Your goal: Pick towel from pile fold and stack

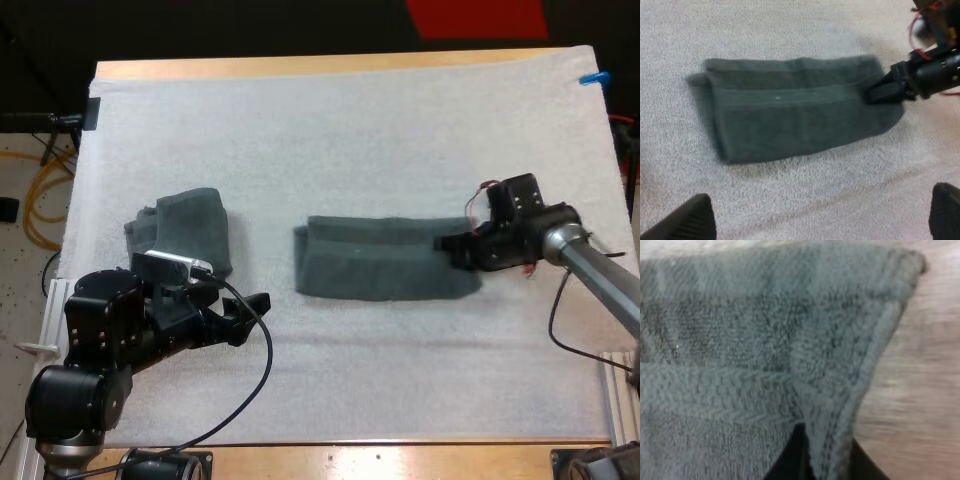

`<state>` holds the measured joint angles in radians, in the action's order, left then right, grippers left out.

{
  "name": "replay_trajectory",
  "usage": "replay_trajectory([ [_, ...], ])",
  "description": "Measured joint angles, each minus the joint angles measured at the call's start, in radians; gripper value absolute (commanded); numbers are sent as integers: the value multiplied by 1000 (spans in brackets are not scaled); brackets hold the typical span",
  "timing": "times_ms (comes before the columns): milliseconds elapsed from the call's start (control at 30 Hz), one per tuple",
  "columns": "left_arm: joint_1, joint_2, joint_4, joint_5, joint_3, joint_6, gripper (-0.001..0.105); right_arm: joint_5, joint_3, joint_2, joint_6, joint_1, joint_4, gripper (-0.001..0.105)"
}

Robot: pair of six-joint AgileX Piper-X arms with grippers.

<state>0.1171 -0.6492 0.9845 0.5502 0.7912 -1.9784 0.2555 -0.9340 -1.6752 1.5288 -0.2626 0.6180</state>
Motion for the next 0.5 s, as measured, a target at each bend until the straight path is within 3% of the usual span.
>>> replay_trajectory([
  [167,0,0,0,0,0,0,82,-291,-70,88,192,0,153,1],
  [300,0,0,0,0,0,0,82,-502,-139,124,289,0,224,1],
  [400,0,0,0,0,0,0,82,-526,-182,129,290,0,258,1],
  [500,0,0,0,0,0,0,82,-450,-195,129,221,0,272,1],
])
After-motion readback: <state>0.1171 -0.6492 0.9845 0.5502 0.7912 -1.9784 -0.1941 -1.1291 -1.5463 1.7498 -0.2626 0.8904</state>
